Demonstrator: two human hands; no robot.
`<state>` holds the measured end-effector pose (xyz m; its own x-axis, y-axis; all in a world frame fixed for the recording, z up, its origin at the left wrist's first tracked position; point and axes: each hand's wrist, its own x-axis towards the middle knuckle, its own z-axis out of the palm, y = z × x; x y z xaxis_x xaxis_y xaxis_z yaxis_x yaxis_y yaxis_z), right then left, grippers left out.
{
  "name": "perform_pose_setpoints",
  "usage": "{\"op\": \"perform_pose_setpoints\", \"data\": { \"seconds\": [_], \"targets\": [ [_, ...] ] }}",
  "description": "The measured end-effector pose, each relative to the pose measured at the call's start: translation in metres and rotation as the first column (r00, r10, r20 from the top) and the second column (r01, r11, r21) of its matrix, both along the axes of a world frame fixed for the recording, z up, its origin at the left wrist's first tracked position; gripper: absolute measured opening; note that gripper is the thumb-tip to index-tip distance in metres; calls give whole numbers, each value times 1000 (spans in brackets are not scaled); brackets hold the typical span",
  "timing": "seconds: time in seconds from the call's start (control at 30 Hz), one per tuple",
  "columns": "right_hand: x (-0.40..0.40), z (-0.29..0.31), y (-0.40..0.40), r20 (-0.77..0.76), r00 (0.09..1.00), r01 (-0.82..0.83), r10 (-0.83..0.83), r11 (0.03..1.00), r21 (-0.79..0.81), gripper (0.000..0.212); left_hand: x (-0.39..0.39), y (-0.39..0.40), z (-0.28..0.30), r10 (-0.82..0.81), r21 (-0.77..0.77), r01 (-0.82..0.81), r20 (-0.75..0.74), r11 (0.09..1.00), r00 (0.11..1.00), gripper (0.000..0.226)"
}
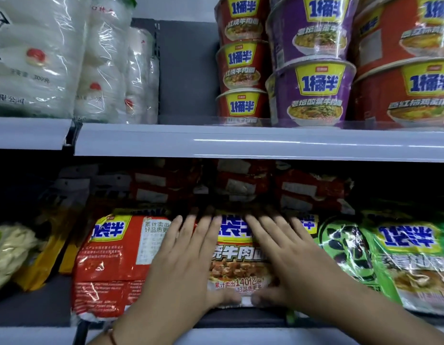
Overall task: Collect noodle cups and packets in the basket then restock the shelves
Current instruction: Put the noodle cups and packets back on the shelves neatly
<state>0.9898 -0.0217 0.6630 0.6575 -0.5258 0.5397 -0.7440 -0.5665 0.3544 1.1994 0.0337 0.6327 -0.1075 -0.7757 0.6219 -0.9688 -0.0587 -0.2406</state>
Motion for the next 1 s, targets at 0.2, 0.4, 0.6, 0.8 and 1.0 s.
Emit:
{"op": "perform_pose_setpoints", "data": {
  "seconds": [0.2, 0.4, 0.6, 0.8, 1.0],
  "targets": [
    [-10, 2, -9, -44, 995, 92, -86, 983, 159, 140, 18, 5, 12, 51, -32, -47, 128, 998, 990, 129],
    [-13, 3, -11, -85, 991, 111, -103, 988, 107, 143, 20, 9, 13, 93, 22, -97, 157, 995, 983, 131],
    [-14, 8, 4, 31, 997, -82, 77, 976, 202, 132, 19, 15, 14, 23, -1, -23, 140, 1000, 990, 133],
    [6, -23, 10, 224, 972, -104, 71, 985, 137, 100, 37, 37, 6, 60, -129, -60, -6, 990, 998, 110],
    [8, -31, 3, 232, 972, -80, 49, 989, 126, 107, 67, 38, -21, 127, -173, -178, -268, 969, 955, 105]
  ]
}}
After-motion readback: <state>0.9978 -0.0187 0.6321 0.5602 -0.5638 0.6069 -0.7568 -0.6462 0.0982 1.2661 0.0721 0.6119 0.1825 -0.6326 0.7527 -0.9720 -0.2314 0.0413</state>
